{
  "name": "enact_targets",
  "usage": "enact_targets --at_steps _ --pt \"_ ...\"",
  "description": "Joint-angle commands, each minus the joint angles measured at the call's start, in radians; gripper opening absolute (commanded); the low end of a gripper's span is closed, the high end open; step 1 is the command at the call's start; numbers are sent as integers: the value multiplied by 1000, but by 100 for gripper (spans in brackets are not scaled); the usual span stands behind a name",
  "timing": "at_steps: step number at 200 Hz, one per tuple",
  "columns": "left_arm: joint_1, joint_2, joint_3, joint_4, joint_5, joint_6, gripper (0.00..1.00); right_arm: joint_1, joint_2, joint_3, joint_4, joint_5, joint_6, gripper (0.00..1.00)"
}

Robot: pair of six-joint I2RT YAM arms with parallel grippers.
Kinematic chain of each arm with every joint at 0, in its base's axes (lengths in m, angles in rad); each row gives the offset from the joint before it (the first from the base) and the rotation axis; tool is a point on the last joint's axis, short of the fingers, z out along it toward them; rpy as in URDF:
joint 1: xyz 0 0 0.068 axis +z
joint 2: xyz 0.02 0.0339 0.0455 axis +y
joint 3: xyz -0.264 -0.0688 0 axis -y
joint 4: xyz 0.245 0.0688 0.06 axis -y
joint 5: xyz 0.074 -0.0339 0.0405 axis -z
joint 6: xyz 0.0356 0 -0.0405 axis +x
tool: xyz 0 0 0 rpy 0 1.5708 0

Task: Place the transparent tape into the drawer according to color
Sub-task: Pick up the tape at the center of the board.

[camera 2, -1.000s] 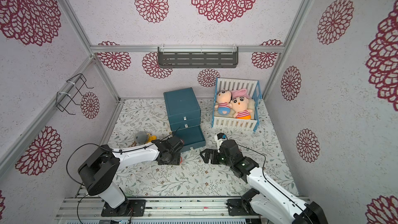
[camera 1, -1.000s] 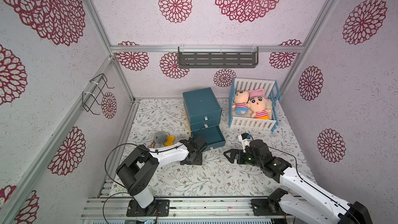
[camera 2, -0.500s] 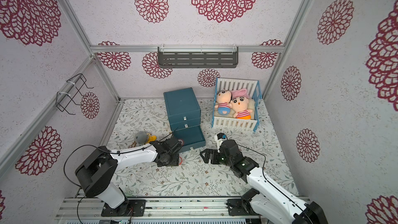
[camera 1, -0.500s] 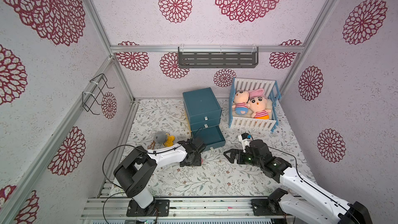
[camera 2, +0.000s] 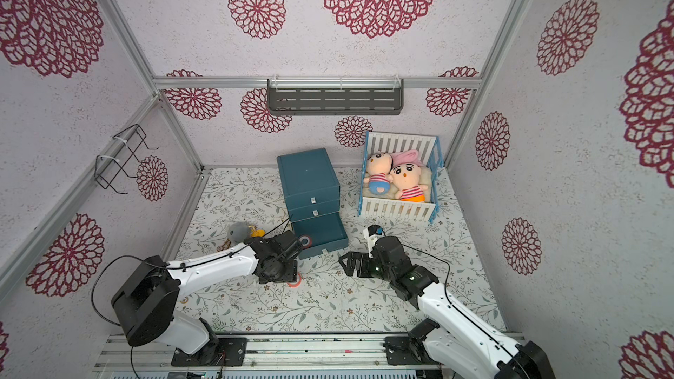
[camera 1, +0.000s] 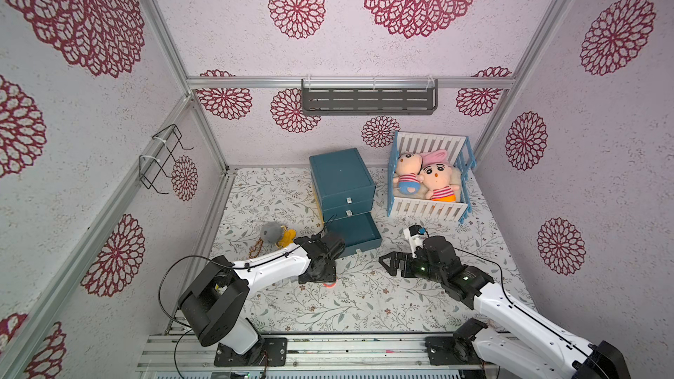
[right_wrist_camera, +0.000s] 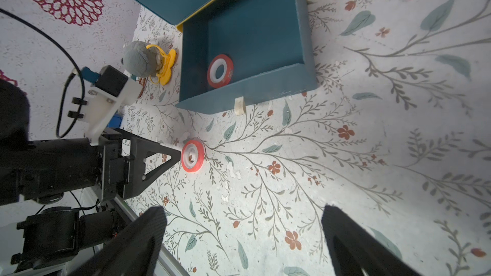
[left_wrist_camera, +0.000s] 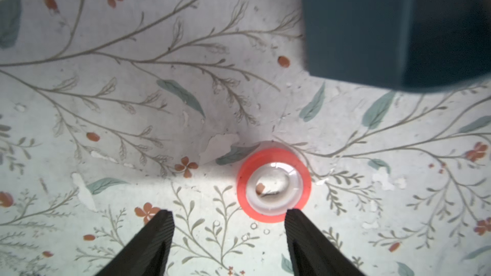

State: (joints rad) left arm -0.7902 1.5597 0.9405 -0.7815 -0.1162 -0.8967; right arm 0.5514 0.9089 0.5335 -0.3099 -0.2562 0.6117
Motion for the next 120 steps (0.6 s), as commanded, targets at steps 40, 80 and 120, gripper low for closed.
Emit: enact_targets --at_steps 40,80,120 --pt "17 91 23 -16 45 34 68 -10 -25 44 7 11 -21 99" --pt "36 128 27 -13 58 56 66 -13 -31 40 -1 12 -21 99" --pt "58 166 32 -11 83 82 62 -16 -31 42 0 11 -23 99"
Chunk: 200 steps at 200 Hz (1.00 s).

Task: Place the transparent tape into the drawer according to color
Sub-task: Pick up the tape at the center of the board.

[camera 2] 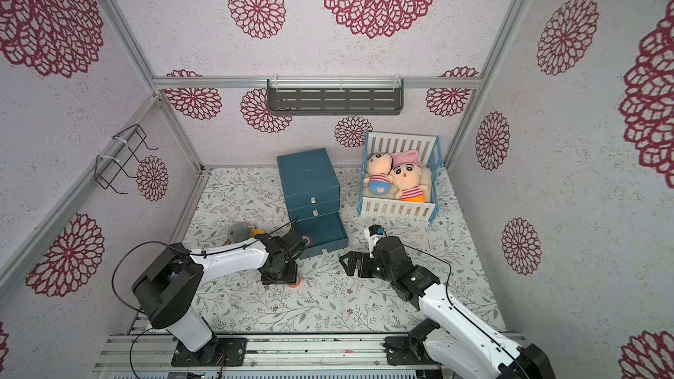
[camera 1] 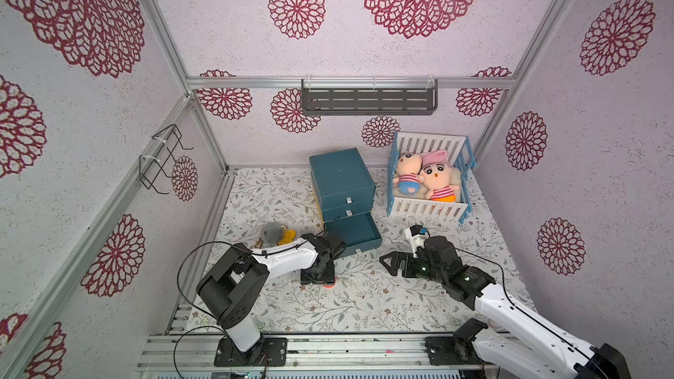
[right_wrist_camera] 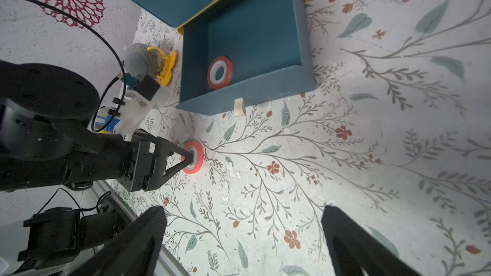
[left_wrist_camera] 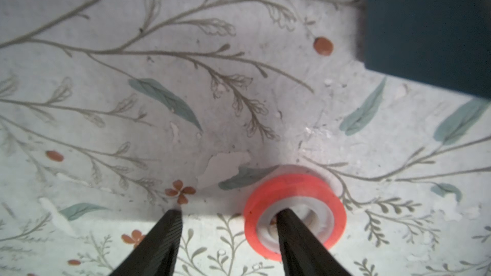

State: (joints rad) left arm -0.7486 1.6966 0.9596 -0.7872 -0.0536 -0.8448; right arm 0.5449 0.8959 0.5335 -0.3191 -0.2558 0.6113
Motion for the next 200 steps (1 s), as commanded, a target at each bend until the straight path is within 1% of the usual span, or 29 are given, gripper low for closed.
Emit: enact_targets --at_steps 1,29,64,77,110,121,161,200 --pt "18 32 14 -5 21 31 62 -10 -18 42 9 10 -22 99" --pt "29 77 37 -36 48 68 56 -13 -13 43 8 4 -28 99" --pt "36 120 53 -56 96 101 46 -14 -15 38 2 3 -35 99" --pt "38 128 62 -71 95 108 42 -16 -19 34 2 3 -35 99" --pt "43 139 70 -90 91 121 27 -20 -18 31 -1 1 -41 99" --pt "43 145 71 -90 92 121 23 -20 -18 29 0 1 -41 99" --pt "43 143 64 -78 96 110 0 -23 -20 20 11 -6 -37 99" --pt "43 104 56 -85 77 95 0 -26 -26 7 17 -8 -31 99"
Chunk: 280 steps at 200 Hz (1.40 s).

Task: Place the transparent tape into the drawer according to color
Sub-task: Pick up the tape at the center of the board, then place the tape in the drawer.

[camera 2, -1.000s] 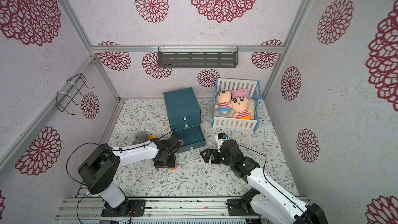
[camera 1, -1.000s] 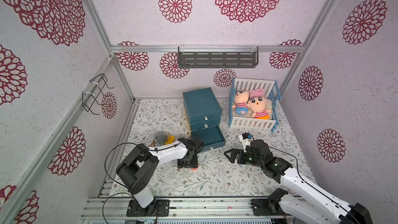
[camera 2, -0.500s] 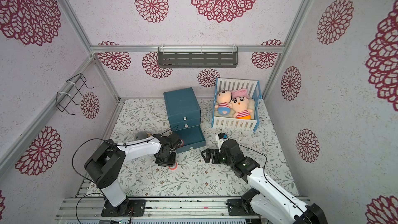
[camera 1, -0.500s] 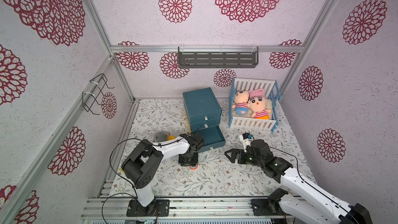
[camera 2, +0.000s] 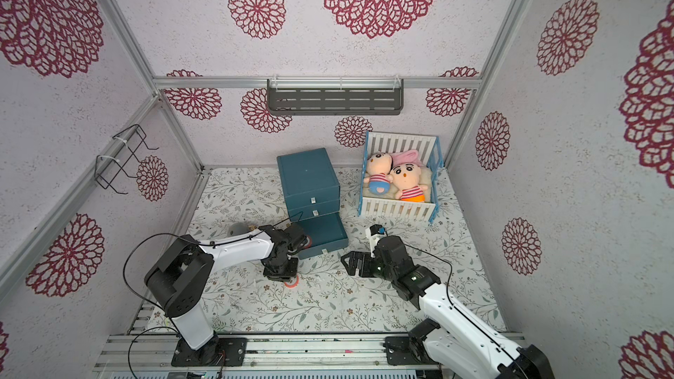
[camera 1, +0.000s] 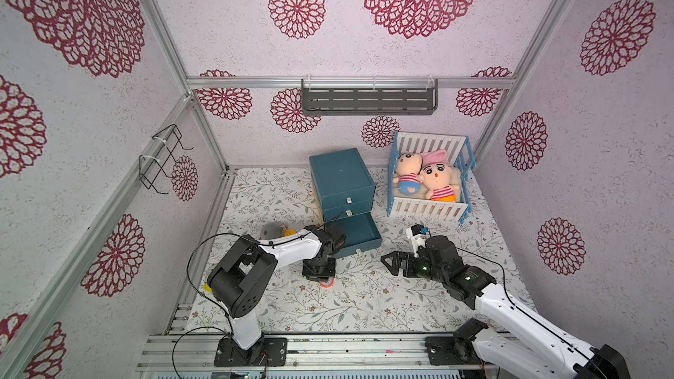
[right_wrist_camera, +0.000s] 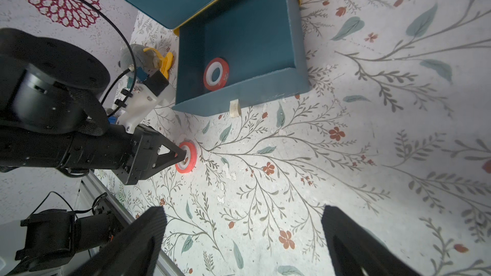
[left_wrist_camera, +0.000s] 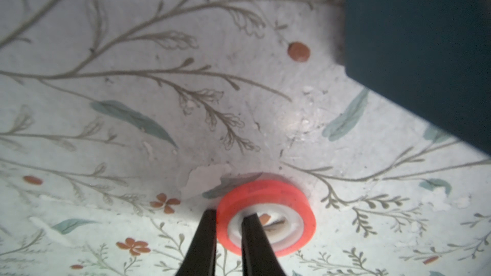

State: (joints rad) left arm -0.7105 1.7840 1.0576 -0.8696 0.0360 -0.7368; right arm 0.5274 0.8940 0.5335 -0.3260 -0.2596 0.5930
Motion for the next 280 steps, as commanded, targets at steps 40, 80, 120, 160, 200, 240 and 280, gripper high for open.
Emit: enact_targets --at_steps 40,80,120,160,200,240,280 --pt "5 -50 -35 -33 -42 -32 0 -9 -30 0 30 -6 -5 99" --pt "5 -124 -1 -82 -79 -44 0 -10 -36 -3 28 -5 -3 99" --pt "5 -189 38 -111 -95 -58 0 -10 -47 -5 22 -1 -1 99" --pt "5 -212 119 -131 -118 -62 0 -12 -57 -6 19 3 2 99" --pt "5 -203 194 -87 -143 -81 0 -12 -65 -8 22 3 8 99" --pt "0 -191 224 17 -159 -124 0 -13 -78 -9 17 7 10 99" --pt "-2 -138 260 102 -170 -143 0 -15 -85 -9 15 6 11 99"
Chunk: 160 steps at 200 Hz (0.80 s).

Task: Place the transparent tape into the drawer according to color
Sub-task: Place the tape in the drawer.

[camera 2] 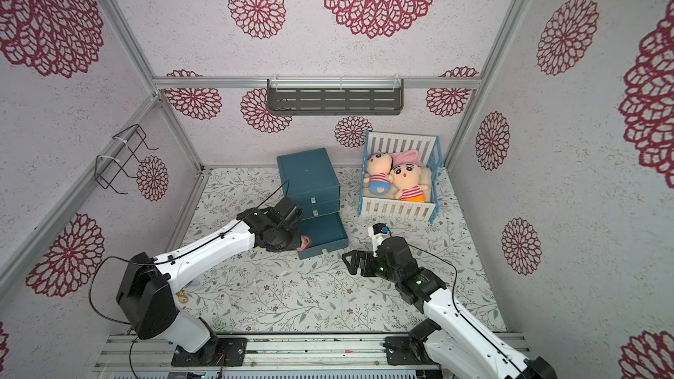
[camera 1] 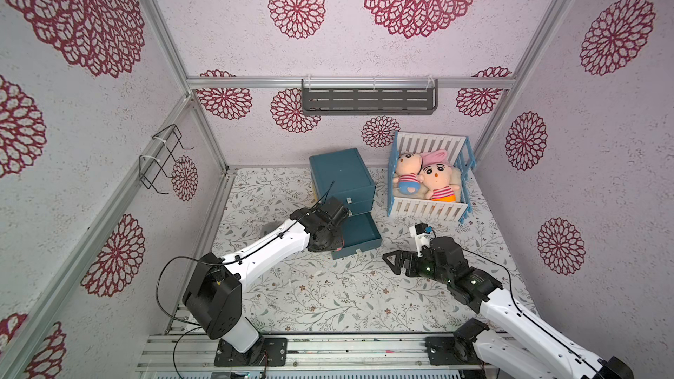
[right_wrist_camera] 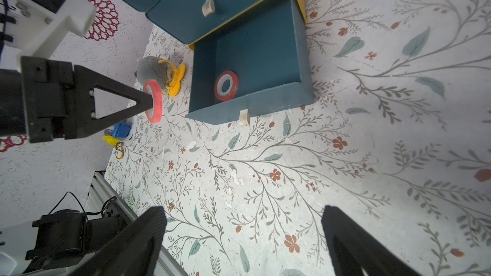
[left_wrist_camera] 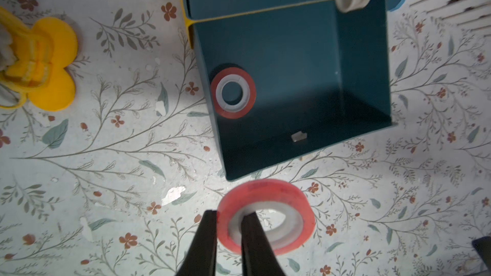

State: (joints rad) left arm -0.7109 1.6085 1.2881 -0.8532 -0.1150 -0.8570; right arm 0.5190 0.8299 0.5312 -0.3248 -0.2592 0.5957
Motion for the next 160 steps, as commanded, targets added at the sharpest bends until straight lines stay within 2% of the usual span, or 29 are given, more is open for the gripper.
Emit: enact_targets --at_steps 1,50,130,160 --pt "-2 39 31 87 -20 -23 0 -7 -21 -7 13 6 8 99" --pt "-24 105 89 137 -67 -20 0 -10 -37 -7 3 11 11 99" --pt "-57 189 95 201 -168 -18 0 -12 -41 -8 -2 11 12 99" --pt "-68 203 105 190 -199 -8 27 -14 -41 -8 -3 11 13 99"
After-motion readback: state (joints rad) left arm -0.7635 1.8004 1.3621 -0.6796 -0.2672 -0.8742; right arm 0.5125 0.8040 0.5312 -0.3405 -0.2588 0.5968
